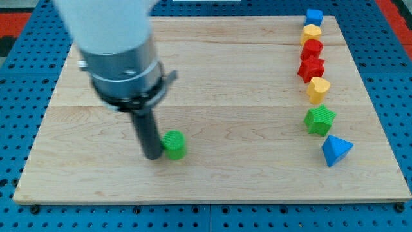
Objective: Move the green circle bottom side of the blue triangle
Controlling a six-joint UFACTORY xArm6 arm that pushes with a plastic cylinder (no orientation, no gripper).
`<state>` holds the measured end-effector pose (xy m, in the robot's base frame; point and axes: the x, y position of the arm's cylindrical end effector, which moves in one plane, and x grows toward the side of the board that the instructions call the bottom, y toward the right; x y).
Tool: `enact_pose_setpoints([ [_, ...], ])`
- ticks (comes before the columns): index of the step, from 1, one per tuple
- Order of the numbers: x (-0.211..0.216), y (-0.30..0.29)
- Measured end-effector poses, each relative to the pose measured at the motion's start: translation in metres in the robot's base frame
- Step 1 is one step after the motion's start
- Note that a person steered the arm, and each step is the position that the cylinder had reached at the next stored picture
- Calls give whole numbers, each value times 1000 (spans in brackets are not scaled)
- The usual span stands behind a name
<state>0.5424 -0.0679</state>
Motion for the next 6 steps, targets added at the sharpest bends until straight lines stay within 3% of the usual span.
enact_pose_setpoints([
  [1, 0, 16],
  [2, -5, -15],
  [4, -15, 46],
  [6, -17, 68],
])
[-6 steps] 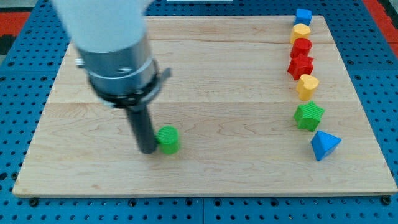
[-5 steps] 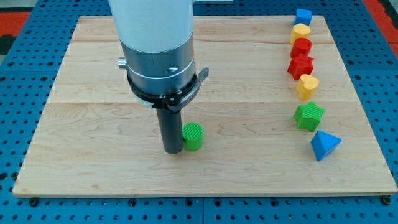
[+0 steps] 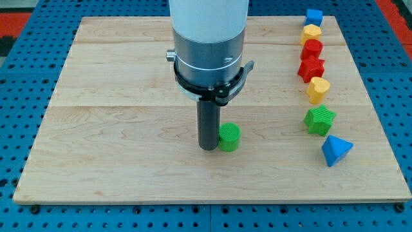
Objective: Move the green circle bottom side of the blue triangle
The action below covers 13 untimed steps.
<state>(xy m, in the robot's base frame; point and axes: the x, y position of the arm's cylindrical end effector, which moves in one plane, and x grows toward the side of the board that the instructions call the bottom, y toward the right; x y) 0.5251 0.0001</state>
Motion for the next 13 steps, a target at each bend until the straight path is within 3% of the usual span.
enact_pose_setpoints([
  [4, -10, 60],
  [7, -40, 37],
  [8, -40, 58],
  [9, -39, 83],
  [12, 21, 97],
  [13, 2, 92],
])
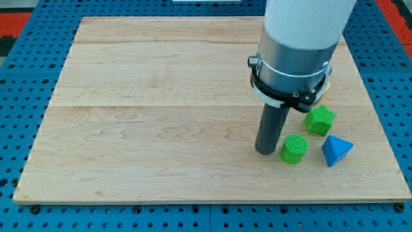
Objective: Move the green circle bottom side of the blue triangle
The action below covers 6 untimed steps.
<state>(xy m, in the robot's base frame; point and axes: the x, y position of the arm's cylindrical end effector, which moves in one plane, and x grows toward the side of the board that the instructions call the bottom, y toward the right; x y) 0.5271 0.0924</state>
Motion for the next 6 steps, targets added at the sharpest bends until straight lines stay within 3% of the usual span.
enact_pose_setpoints([
  [1, -20, 11],
  [6, 53, 52],
])
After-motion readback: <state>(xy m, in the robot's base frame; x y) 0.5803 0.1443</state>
